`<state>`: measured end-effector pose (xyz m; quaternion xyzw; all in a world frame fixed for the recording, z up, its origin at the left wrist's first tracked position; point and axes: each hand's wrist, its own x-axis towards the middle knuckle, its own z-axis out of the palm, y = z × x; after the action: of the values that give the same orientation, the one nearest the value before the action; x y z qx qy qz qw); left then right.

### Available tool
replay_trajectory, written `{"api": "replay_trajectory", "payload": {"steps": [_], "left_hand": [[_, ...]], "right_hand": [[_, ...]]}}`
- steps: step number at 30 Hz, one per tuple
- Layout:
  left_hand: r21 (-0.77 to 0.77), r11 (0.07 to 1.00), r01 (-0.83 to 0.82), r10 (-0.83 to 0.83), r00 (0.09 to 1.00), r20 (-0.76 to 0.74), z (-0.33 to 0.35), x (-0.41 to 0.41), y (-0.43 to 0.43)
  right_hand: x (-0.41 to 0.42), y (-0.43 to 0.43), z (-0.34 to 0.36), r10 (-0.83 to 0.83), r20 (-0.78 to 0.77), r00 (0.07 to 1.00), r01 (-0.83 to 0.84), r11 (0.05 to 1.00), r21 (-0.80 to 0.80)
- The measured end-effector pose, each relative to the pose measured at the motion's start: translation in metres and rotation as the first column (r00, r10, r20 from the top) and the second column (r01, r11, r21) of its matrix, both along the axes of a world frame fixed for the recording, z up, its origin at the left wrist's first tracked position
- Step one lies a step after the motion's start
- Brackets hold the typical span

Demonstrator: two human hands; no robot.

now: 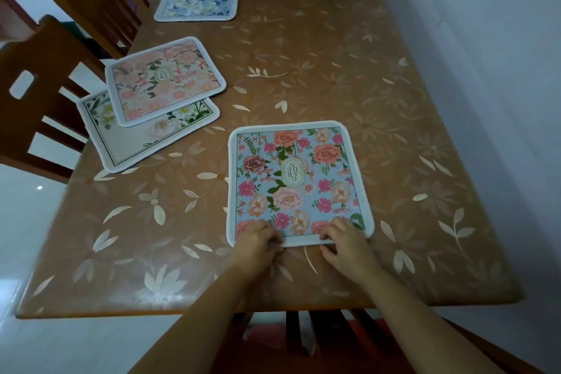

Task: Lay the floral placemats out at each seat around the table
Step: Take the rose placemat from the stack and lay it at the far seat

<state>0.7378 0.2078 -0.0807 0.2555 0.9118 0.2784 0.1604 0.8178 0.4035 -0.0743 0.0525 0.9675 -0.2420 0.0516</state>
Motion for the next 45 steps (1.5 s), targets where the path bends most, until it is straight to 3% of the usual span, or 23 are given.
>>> {"api": "replay_trajectory", "payload": {"steps": [9, 23, 26, 31, 36, 42, 45], "left_hand": [[0.009, 1.000, 0.015, -0.014, 0.996, -0.091, -0.005, 0.005, -0.002], [0.009, 0.981, 0.193, -0.187, 0.963, -0.195, -0.003, 0.004, -0.004], [0.010, 0.984, 0.180, -0.174, 0.962, -0.211, -0.002, 0.005, -0.003], [0.031, 0.967, 0.253, -0.239, 0.942, -0.236, 0.007, 0.001, 0.000], [0.066, 0.956, 0.287, -0.274, 0.949, -0.154, 0.016, -0.014, 0.005], [0.261, 0.953, 0.154, -0.138, 0.987, -0.080, 0.020, -0.006, 0.000], [0.281, 0.943, 0.177, -0.154, 0.983, -0.103, 0.024, -0.003, 0.004]], "right_hand": [[-0.008, 0.005, 0.001, 0.099, 0.009, 0.995, -0.099, 0.995, 0.015], [-0.004, 0.057, 0.009, -0.017, 0.011, 1.000, 0.016, 0.997, 0.078], [-0.001, 0.037, 0.005, 0.058, 0.028, 0.998, -0.060, 0.995, 0.081], [-0.011, -0.008, -0.003, 0.153, 0.000, 0.988, -0.153, 0.988, 0.035], [-0.016, -0.031, -0.005, 0.086, -0.096, 0.992, -0.093, 0.993, -0.069], [-0.018, -0.031, 0.003, -0.035, -0.104, 0.994, 0.004, 0.959, -0.282], [-0.017, -0.021, 0.014, -0.042, -0.082, 0.996, 0.014, 0.950, -0.311]]}}
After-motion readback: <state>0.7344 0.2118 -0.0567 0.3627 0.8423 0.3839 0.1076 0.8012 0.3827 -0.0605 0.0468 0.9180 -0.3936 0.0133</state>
